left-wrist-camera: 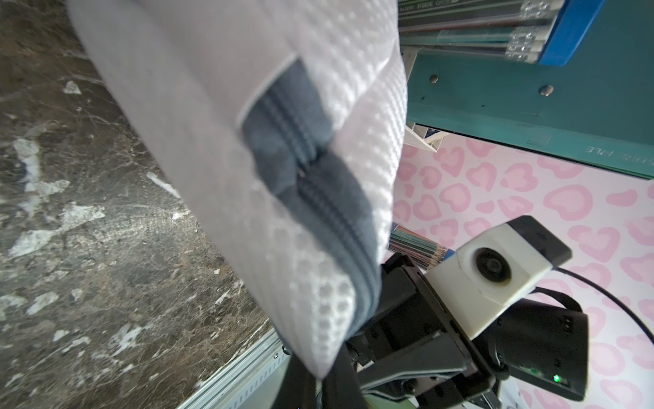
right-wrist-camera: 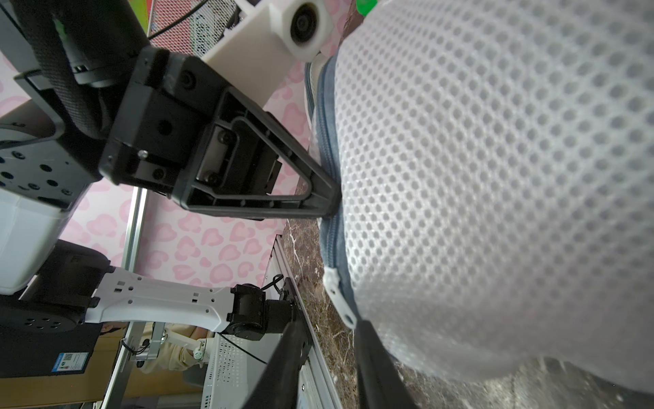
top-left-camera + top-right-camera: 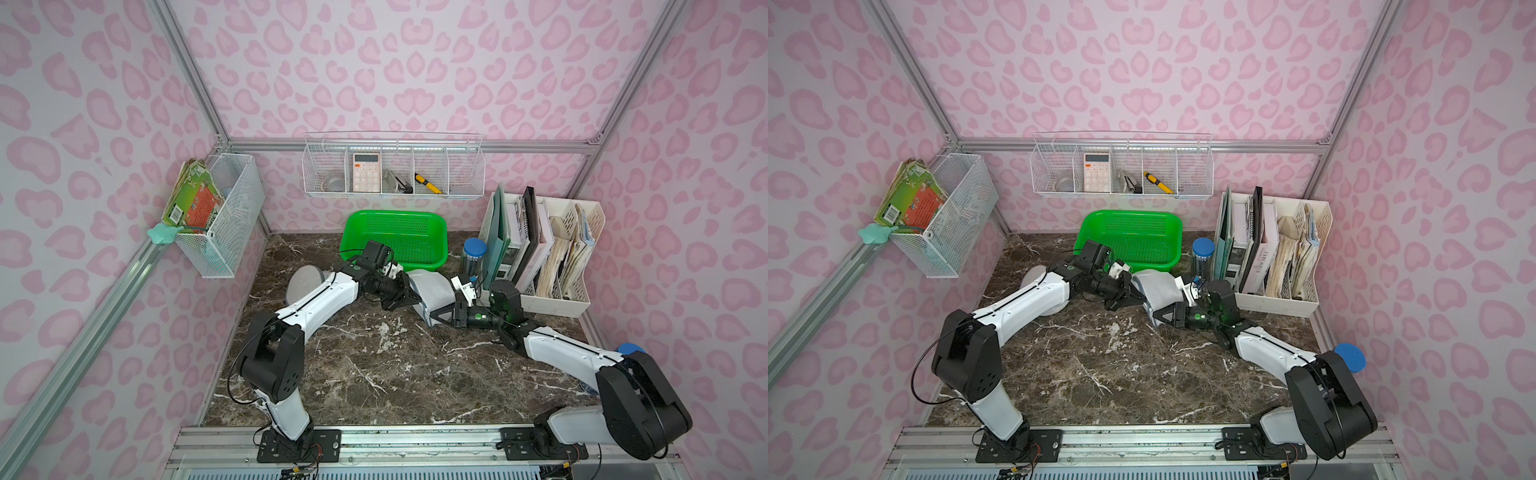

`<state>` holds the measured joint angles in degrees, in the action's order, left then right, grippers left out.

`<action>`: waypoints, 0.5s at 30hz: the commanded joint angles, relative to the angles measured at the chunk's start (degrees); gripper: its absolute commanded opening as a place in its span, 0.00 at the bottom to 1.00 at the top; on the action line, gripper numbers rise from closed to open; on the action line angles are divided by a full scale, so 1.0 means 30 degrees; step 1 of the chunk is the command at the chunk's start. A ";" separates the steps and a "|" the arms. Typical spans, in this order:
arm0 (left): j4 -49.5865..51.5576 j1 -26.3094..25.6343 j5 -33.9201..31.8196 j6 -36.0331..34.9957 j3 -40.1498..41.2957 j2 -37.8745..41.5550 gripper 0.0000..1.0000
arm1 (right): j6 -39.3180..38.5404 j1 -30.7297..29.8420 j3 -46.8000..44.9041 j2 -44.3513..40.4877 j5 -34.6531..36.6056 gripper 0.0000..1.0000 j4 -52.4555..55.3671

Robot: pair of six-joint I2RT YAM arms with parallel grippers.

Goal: Turn the laundry bag inside out
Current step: Zip the zipper on the laundry bag.

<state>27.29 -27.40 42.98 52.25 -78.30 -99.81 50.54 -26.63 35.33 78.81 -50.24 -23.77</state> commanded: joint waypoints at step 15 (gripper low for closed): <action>0.0027 -0.0154 0.0380 -0.0423 -0.0008 -0.0010 0.00 | 0.0994 -0.0385 0.0359 0.1300 -0.1092 0.28 -0.1496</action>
<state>27.29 -27.81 43.03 52.10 -78.54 -99.83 53.52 -27.75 35.57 82.63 -53.04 -25.96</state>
